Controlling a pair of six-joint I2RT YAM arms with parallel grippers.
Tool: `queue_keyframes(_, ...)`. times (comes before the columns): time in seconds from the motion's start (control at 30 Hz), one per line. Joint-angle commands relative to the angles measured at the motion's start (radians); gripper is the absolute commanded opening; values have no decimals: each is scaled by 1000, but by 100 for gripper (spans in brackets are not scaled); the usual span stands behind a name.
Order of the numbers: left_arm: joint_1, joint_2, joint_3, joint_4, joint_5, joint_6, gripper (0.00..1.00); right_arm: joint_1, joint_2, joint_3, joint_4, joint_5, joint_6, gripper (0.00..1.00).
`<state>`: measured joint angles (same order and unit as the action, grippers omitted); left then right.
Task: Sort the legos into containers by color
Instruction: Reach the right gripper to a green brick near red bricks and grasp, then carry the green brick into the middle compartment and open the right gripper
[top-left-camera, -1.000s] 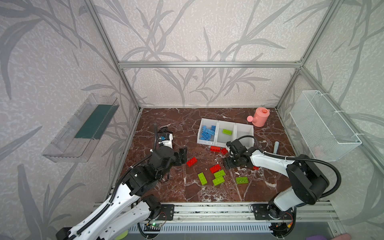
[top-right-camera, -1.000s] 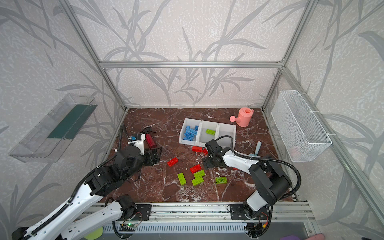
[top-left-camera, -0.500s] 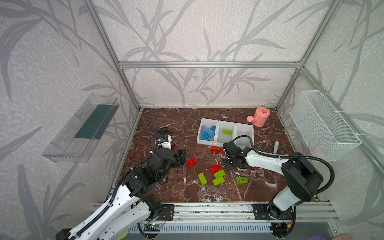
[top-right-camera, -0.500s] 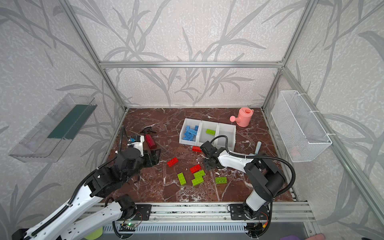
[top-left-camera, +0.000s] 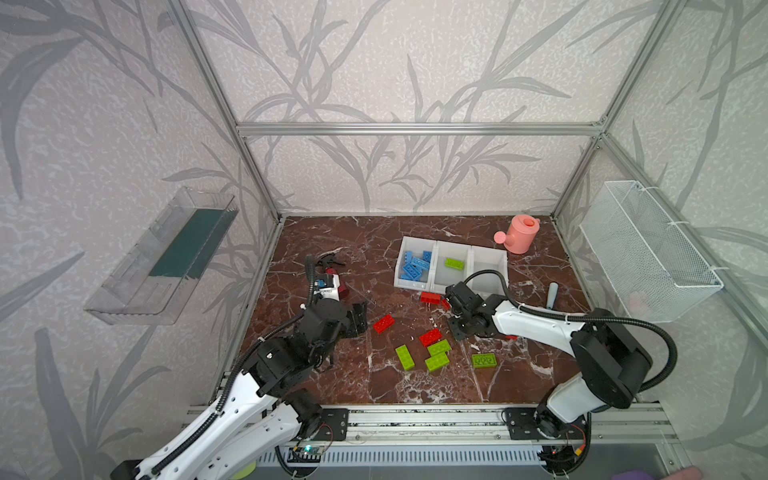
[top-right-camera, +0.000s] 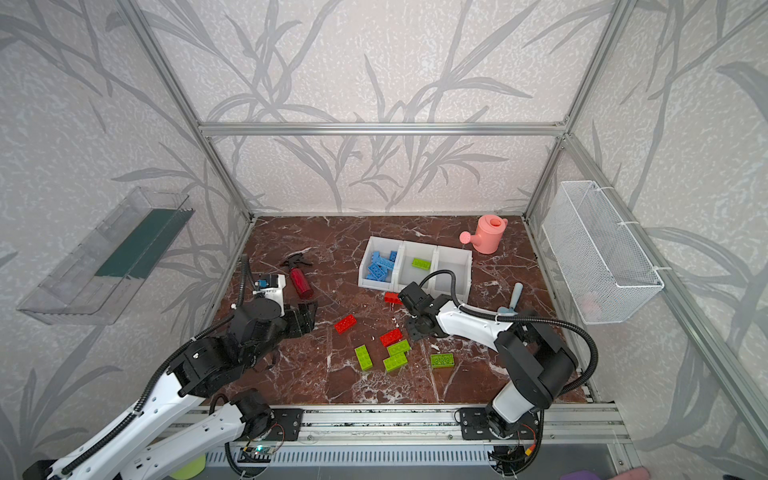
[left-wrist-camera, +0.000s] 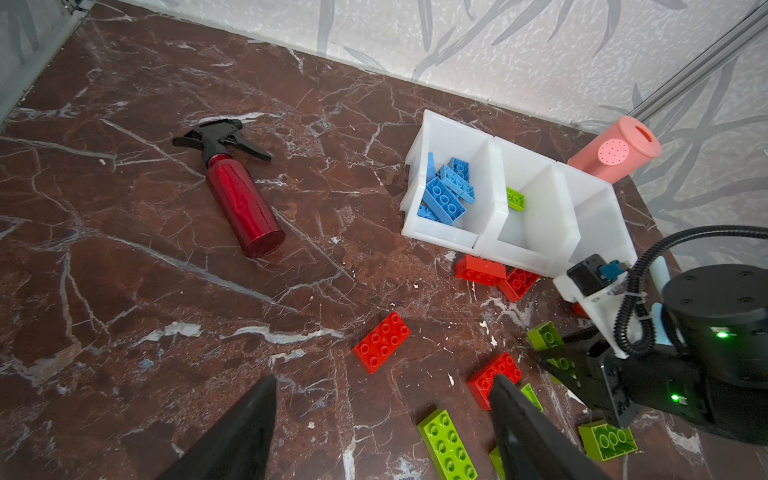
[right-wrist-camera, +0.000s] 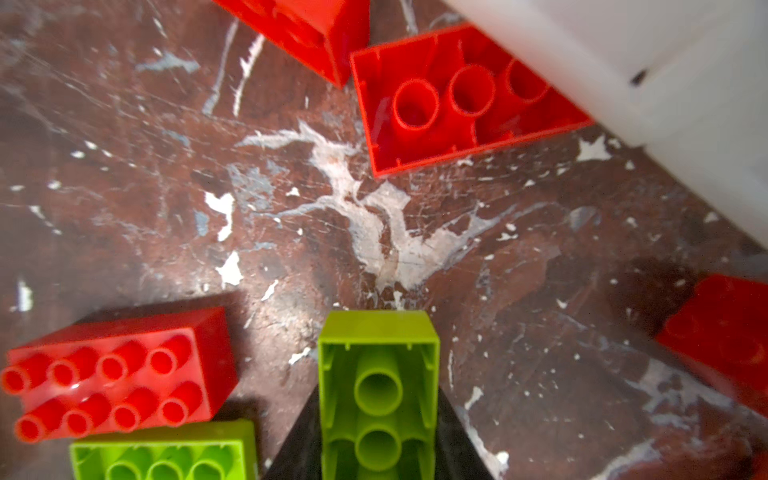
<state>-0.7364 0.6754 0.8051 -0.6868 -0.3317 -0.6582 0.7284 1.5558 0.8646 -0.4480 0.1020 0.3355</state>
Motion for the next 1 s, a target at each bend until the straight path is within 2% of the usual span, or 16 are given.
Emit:
queue_keyframes(0.0,5,-5,25,-53,-55,-4,81,7,-66,50,-40,-37,2,27)
queue_keyframes(0.23,5,-17,34,-83,-53,-8,80,7,-130,143,-112,-54,9,27)
queue_keyframes(0.43,5,13,67,-141,-61,28,81,6,-168,200,-108,-3,11,27)
queue_keyframes(0.7,5,39,65,-152,-30,38,81,-32,-49,366,-174,40,-22,26)
queue_keyframes(0.97,5,62,66,-150,12,69,95,-126,110,528,-186,-5,-44,26)
